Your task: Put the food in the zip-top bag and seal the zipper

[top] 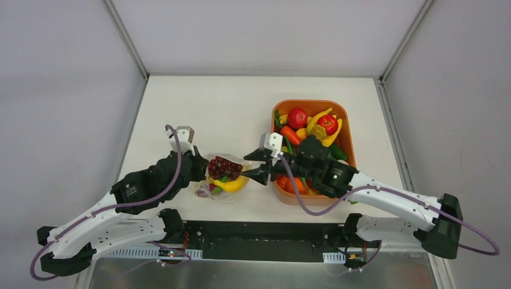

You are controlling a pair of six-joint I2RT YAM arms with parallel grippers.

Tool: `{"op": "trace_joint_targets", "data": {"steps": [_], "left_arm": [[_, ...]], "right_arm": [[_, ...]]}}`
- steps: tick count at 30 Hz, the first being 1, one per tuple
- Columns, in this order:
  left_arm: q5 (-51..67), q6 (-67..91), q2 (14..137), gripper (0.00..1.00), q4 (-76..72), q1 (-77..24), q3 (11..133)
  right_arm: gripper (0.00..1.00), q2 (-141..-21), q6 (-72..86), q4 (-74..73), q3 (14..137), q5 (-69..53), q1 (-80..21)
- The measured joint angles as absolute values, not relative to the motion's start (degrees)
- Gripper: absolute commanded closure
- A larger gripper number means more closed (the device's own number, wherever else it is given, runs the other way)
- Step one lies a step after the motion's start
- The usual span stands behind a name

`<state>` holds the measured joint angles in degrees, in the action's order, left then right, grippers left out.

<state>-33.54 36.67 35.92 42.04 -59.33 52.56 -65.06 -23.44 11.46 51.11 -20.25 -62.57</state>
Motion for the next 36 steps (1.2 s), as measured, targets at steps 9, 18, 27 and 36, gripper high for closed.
{"op": "trace_joint_targets", "data": {"steps": [9,18,27,36], "left_arm": [[-33.4,36.7,35.9,1.00,41.8,-59.3,52.0],[-33.2,36.7,35.9,1.00,41.7,-59.3,51.9],[-33.2,36.7,35.9,0.99,41.5,-59.3,51.8],[-33.3,36.7,35.2,1.00,41.4,-59.3,51.6]], "right_arm": [[0.50,-56.7,-9.4,13.1,49.8,2.1,-61.9],[0.52,-59.0,9.9,-5.5,49.9,6.3,-46.3],[0.50,-63.2,19.9,-16.9,51.4,2.1,-44.0],[0.38,-69.9,23.8,-21.1,54.1,4.3,-44.1]]}}
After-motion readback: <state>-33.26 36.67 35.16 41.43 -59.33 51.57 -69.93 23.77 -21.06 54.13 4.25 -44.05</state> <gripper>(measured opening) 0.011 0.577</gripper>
